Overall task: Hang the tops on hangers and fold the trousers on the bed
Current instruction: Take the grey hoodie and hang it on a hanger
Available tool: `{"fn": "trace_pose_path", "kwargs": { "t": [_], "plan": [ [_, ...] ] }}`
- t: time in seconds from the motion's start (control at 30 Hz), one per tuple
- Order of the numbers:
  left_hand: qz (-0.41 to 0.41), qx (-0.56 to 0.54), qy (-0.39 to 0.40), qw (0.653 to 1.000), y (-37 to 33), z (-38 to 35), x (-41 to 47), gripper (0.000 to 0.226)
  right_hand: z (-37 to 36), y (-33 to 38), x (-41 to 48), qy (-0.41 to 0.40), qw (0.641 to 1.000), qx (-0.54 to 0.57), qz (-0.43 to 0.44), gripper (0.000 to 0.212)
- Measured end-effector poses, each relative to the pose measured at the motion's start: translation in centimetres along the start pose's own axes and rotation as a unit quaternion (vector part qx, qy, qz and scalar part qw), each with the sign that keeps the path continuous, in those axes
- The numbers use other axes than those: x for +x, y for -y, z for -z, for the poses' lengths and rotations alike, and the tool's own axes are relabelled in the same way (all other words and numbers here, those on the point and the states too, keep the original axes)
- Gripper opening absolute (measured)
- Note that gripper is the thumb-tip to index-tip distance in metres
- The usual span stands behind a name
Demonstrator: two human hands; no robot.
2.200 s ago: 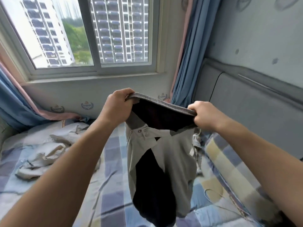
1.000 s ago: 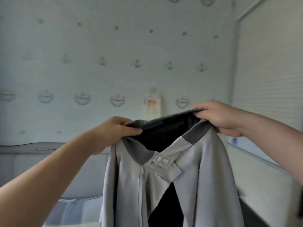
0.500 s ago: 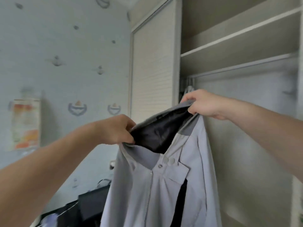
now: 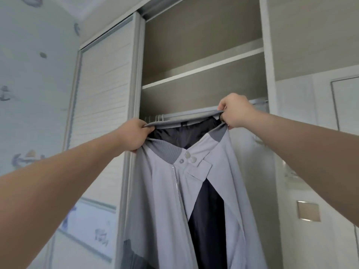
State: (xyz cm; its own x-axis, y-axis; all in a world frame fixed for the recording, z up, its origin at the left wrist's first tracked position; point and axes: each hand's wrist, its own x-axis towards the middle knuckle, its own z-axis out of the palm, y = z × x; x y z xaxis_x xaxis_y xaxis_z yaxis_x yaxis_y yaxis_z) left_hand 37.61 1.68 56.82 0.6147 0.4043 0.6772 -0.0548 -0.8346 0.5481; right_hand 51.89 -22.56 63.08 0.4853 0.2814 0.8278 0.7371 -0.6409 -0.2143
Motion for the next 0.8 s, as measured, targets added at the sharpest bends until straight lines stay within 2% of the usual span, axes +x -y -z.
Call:
{"fn": "trace_pose_path", "kwargs": {
  "t": [0.17,0.33,0.47,0.57,0.67,0.8],
  "plan": [
    [-0.083,0.004,0.0,0.997,-1.0,-6.0,7.4,0.036,-1.8,-3.5,2.3,0.01,0.991,-0.127,-0.038,0.012],
    [-0.119,-0.025,0.016,0.992,-0.6,-12.2,12.8,0.035,-5.0,-6.3,2.2,0.074,0.973,-0.192,-0.1,0.017],
    [-0.107,-0.08,0.071,0.989,-0.3,-16.8,15.7,0.033,-8.8,-9.2,2.3,0.097,0.946,-0.288,-0.109,0.026],
    [-0.09,-0.122,0.126,0.98,-0.2,-20.0,17.3,0.03,-10.5,-11.1,3.6,0.027,0.933,-0.347,-0.094,0.025],
    [-0.084,-0.155,0.182,0.967,0.5,-23.0,18.4,0.032,-11.4,-12.6,5.7,-0.062,0.88,-0.471,-0.027,0.027],
    [-0.08,-0.184,0.205,0.958,1.8,-25.8,20.2,0.027,-11.8,-14.1,8.9,-0.073,0.825,-0.553,-0.096,0.038]
  ]
}}
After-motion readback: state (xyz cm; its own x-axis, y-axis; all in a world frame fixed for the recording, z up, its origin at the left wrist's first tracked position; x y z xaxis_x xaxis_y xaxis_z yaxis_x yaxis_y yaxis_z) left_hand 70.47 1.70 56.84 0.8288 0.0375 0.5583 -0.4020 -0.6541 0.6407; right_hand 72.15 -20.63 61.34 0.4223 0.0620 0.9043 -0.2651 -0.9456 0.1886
